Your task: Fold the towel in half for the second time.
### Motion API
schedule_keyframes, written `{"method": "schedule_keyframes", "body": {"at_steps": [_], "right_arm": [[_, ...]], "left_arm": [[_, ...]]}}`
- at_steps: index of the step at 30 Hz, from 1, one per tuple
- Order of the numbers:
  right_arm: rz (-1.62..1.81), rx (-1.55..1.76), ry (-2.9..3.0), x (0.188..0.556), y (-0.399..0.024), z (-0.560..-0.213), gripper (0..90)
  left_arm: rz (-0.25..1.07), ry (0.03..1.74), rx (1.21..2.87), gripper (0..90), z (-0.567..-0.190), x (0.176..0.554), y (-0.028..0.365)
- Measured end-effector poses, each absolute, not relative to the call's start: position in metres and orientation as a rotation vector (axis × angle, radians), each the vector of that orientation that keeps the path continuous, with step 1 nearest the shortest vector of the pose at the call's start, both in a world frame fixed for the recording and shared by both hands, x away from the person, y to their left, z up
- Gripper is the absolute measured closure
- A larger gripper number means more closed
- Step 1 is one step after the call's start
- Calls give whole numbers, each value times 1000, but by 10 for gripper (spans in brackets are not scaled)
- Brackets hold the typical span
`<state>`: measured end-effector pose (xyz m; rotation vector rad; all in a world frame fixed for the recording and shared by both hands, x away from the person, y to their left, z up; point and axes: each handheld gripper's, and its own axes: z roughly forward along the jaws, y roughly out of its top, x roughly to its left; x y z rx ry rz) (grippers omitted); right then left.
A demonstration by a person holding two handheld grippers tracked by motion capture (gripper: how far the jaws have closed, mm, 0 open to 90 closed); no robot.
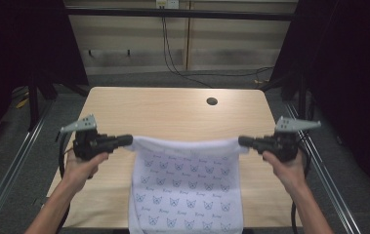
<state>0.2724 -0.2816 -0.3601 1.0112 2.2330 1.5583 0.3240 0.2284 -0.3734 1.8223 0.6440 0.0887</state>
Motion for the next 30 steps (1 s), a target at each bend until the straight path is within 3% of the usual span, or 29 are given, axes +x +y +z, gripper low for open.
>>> {"method": "schedule_keyframes", "body": {"at_steps": [4, 5, 11, 19, 22, 30], "right_arm": [[1486, 1038, 2345, 232, -277, -391, 894], [1475, 1074, 2411, 210, -272, -414, 894], [1243, 1190, 2612, 183, -261, -470, 894], [1147, 1234, 2710, 191, -255, -490, 894], [1096, 1226, 2685, 198, -254, -489, 896], [993, 1320, 2532, 241, -276, -488, 897]], "left_arm": [[1, 607, 1915, 868, -402, 281, 221], [-68, 630, 1929, 868, -418, 267, 217], [-190, 641, 2106, 864, -472, 249, 190], [-203, 656, 2210, 866, -496, 254, 178], [-97, 643, 2237, 870, -495, 263, 172], [-20, 693, 2206, 870, -499, 329, 143]]}}
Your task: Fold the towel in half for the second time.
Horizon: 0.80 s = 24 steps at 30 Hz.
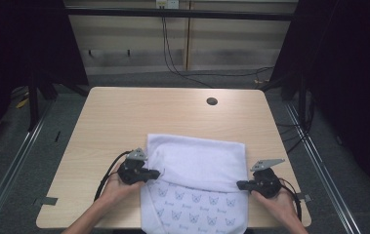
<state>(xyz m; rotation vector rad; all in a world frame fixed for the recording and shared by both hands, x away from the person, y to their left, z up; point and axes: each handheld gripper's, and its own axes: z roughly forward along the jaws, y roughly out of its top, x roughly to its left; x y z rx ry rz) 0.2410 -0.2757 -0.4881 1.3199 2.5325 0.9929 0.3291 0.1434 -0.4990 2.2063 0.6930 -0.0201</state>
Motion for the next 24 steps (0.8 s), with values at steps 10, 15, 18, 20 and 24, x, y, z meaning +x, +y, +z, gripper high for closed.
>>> {"method": "schedule_keyframes", "body": {"at_steps": [10, 15, 18, 20, 24], "right_arm": [[931, 1372, 2446, 304, -283, -489, 897], [928, 1379, 2424, 334, -275, -491, 897], [937, 1394, 2406, 355, -271, -492, 897], [945, 1400, 2388, 367, -267, -493, 897], [946, 1447, 2339, 392, -264, -495, 896]], "left_arm": [[54, 838, 2133, 872, -502, 391, 154], [124, 864, 2141, 872, -502, 409, 158], [170, 915, 2122, 871, -502, 425, 160], [189, 958, 2095, 871, -503, 435, 160], [220, 990, 2091, 871, -503, 453, 158]]}}
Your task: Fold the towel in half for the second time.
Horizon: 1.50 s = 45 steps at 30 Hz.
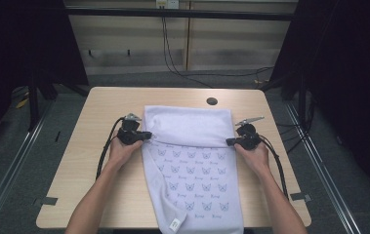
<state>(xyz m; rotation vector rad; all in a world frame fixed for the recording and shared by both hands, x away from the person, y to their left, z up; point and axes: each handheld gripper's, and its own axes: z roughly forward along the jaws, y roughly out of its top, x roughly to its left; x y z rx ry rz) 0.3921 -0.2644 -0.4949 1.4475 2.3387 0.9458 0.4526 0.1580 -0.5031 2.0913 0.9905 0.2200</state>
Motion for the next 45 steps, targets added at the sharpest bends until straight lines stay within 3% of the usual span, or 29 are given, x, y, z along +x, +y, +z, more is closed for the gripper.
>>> {"method": "schedule_keyframes", "body": {"at_steps": [6, 10, 17, 24, 27, 30, 33, 37, 41, 45], "right_arm": [[871, 1480, 2249, 422, -256, -495, 896], [985, 1400, 2239, 417, -257, -486, 896], [1185, 1283, 2212, 383, -264, -439, 894], [1220, 1098, 2312, 303, -258, -422, 894], [1235, 1115, 2344, 295, -260, -425, 893], [1141, 1142, 2462, 288, -255, -455, 891], [1094, 1194, 2521, 289, -253, -483, 891], [1108, 1223, 2529, 292, -256, -490, 891], [1105, 1225, 2537, 292, -254, -494, 889], [1101, 1230, 2535, 292, -255, -494, 887]], "left_arm": [[200, 1046, 2060, 869, -504, 468, 157], [195, 1014, 2033, 874, -489, 463, 163], [183, 880, 2035, 851, -456, 428, 164], [140, 760, 1937, 852, -420, 369, 186], [109, 772, 2007, 809, -428, 361, 184], [69, 789, 2113, 769, -454, 349, 178], [50, 806, 2116, 642, -468, 334, 175], [45, 673, 2084, 516, -448, 309, 163], [-27, 545, 2082, 496, -438, 285, 133], [-152, 421, 2166, 559, -454, 269, 97]]}}
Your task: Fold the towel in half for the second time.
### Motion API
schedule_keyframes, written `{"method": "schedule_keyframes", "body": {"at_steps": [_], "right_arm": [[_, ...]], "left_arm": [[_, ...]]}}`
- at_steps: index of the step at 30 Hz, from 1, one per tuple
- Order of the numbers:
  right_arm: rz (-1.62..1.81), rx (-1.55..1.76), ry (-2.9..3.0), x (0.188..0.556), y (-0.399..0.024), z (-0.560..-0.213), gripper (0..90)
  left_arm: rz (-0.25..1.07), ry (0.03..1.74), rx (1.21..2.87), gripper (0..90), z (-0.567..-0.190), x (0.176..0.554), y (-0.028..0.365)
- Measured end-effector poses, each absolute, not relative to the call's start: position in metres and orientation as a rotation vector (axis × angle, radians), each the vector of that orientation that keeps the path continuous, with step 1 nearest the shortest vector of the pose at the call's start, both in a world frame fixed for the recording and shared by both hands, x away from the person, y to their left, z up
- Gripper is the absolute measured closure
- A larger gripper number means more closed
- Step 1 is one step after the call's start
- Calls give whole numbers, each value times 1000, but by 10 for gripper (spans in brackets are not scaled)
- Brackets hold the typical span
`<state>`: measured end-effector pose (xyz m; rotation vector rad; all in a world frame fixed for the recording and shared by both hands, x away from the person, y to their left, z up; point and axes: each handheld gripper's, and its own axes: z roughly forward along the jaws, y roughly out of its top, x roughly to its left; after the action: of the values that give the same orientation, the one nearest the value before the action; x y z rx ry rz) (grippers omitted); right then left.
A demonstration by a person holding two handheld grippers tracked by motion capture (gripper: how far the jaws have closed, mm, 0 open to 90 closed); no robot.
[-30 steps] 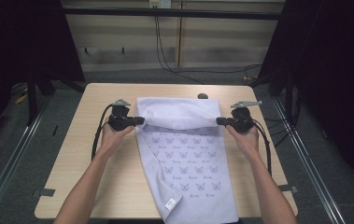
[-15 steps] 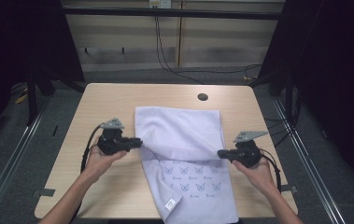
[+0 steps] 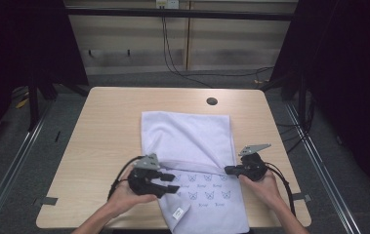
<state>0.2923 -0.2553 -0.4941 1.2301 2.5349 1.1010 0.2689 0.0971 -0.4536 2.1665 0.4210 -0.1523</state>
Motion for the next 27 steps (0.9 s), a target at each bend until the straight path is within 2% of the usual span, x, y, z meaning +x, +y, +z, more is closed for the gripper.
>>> {"method": "schedule_keyframes", "body": {"at_steps": [2, 4, 8, 10, 12, 14, 15, 16, 19, 24, 27], "right_arm": [[1108, 1227, 2538, 293, -256, -494, 887], [1121, 1222, 2534, 293, -256, -495, 887], [1124, 1215, 2536, 293, -256, -495, 887], [1121, 1215, 2536, 293, -256, -495, 887], [1121, 1218, 2536, 292, -256, -495, 887], [1121, 1221, 2535, 292, -256, -495, 887], [1120, 1224, 2534, 292, -256, -495, 887], [1108, 1220, 2535, 292, -255, -495, 887], [1088, 1219, 2537, 292, -255, -494, 887], [1101, 1243, 2530, 293, -256, -495, 888], [1083, 1238, 2529, 293, -255, -495, 888]], "left_arm": [[-207, 410, 2192, 599, -464, 268, 85], [-219, 409, 2215, 599, -472, 265, 74], [-263, 358, 2308, 518, -487, 258, 62], [-226, 344, 2337, 524, -492, 251, 62], [-181, 305, 2356, 594, -492, 248, 67], [-142, 313, 2375, 785, -492, 248, 73], [-142, 324, 2362, 835, -492, 249, 76], [-147, 332, 2363, 849, -490, 250, 81], [-210, 415, 2246, 849, -483, 249, 102], [-168, 535, 2117, 846, -471, 231, 156], [-147, 611, 2110, 836, -474, 222, 187]]}}
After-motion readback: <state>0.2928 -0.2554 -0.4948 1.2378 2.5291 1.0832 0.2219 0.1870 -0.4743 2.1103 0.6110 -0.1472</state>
